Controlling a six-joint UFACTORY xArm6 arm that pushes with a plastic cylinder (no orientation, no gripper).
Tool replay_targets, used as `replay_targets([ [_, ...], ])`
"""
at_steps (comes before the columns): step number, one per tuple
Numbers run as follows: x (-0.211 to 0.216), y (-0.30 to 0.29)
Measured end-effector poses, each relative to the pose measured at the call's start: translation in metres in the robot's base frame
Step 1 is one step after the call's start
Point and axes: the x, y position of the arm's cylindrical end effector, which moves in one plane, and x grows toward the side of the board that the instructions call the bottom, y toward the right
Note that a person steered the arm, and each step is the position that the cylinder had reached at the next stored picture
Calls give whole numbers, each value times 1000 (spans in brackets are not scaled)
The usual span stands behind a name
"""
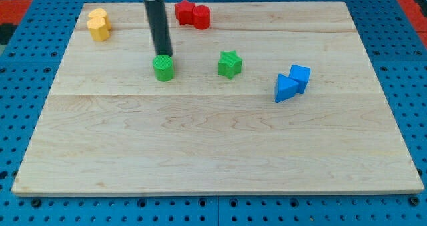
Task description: Move the green star to the center of the board
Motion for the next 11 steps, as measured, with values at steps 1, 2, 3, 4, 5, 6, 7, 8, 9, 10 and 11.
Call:
replay_targets([
  [1,-39,67],
  [2,-24,125],
  [3,-17,148],
  [4,1,123],
  [5,7,120],
  [6,10,162],
  [7,34,155],
  [8,37,115],
  [9,36,60],
  [10,35,34],
  [11,51,107],
])
